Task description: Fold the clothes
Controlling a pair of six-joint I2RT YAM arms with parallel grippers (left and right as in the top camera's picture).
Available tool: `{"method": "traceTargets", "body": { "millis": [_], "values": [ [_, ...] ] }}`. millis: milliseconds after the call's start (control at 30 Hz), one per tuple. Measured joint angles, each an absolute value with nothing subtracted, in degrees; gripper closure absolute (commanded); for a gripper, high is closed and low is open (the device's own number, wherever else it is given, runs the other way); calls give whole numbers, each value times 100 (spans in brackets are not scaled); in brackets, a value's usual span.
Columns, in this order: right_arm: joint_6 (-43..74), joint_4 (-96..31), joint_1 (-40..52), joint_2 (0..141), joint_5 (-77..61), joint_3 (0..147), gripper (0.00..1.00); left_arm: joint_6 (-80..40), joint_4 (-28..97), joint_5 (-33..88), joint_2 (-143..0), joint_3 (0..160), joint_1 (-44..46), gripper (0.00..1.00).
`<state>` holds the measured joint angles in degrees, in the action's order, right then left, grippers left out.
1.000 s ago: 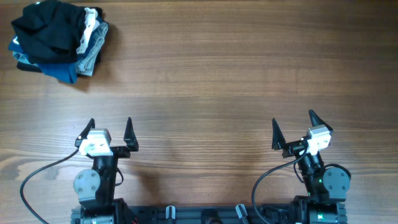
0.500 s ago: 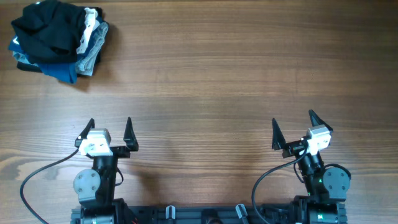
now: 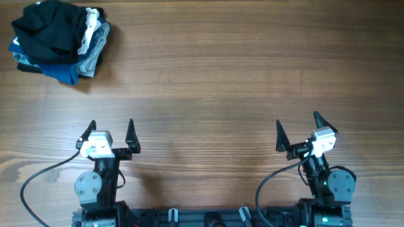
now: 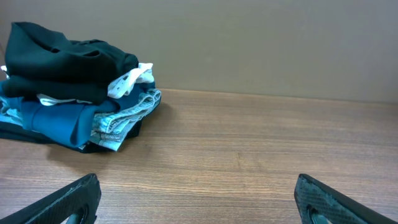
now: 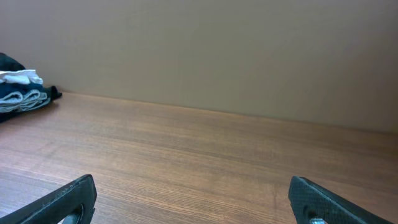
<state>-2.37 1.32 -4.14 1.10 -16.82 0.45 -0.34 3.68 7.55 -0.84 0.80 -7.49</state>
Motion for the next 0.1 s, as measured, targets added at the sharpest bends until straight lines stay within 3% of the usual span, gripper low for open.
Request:
{"method": "traceTargets", "body": {
  "millis": [100],
  "values": [
    [-235, 132, -414, 110, -1682, 45, 0, -34, 368, 755, -84, 80, -749, 0]
  ]
}}
